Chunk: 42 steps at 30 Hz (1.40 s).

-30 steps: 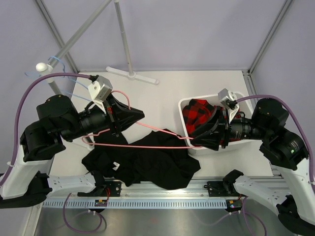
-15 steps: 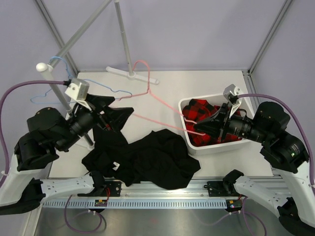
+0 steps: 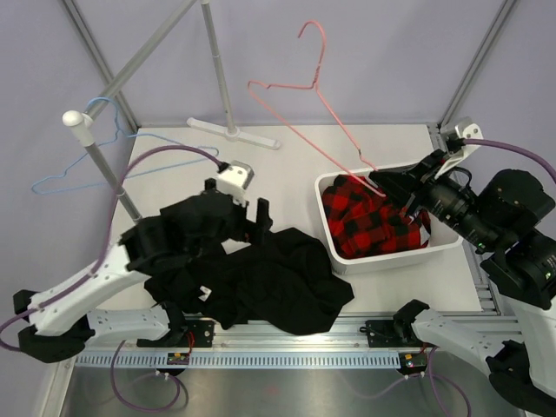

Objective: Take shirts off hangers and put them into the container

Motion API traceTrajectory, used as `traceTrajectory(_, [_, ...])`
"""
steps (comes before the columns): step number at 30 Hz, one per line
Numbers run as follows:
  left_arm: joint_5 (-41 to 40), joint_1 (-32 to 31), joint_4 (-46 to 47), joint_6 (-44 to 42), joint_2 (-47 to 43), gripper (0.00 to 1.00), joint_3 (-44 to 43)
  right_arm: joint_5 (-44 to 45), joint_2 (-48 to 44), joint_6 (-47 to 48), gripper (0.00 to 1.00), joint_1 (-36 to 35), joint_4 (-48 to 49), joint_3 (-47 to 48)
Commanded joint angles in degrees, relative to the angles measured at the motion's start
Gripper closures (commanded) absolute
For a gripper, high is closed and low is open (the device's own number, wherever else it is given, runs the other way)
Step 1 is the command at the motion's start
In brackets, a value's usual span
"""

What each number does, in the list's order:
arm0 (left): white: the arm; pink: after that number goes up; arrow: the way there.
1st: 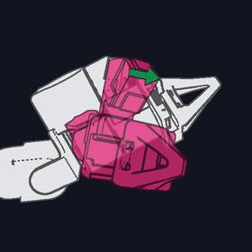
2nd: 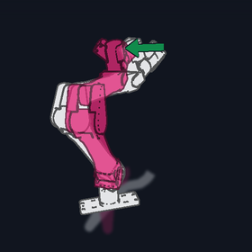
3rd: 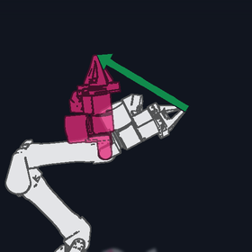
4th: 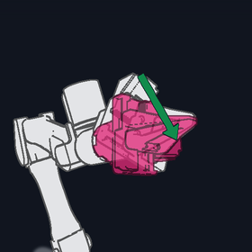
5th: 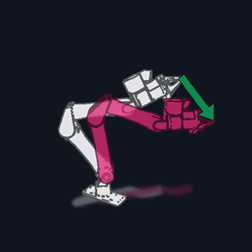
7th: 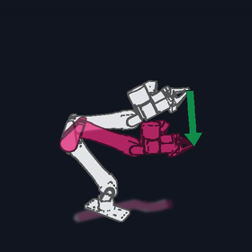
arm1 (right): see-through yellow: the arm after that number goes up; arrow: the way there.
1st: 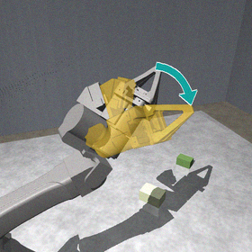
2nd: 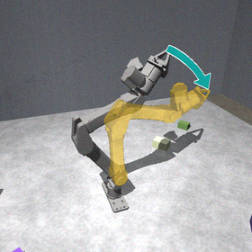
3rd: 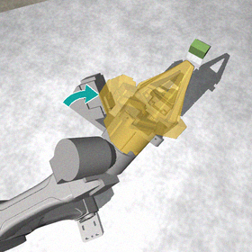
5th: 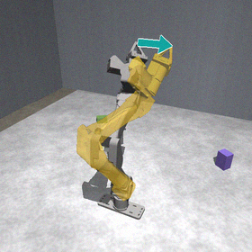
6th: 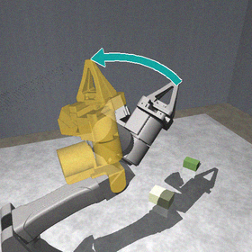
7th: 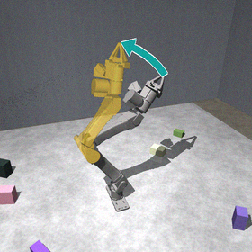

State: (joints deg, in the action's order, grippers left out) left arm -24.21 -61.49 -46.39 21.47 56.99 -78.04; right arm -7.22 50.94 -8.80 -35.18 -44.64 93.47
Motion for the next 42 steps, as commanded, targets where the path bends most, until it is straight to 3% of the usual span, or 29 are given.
traceTrajectory(1, [-4.7,-0.55,-2.3,6.71,2.68,0.01,7.25,7.05,2.32,2.03,1.0,0.02,5.0,2.07])
traceTrajectory(8, [-8.23,-1.61,-6.61,19.03,11.21,0.01,16.94,3.1,11.9,3.44,1.0,0.11,7.9,7.16])
traceTrajectory(15, [-1.56,-1.87,1.03,26.76,7.87,0.01,32.15,-9.11,24.46,3.87,1.0,0.11,10.28,14.0])
traceTrajectory(34, [14.27,-6.18,18.09,28.45,9.01,0.02,45.78,-25.38,45.38,7.12,1.0,-0.86,20.21,28.07])
traceTrajectory(39, [15.41,-6.36,21.59,29.06,13.49,0.19,47.01,-27.22,53.73,8.36,1.0,-3.14,17.67,38.33])
traceTrajectory(42, [16.47,-6.27,24.58,29.76,16.21,0.43,47.8,-27.23,58.65,8.45,1.0,-4.54,14.94,44.67])
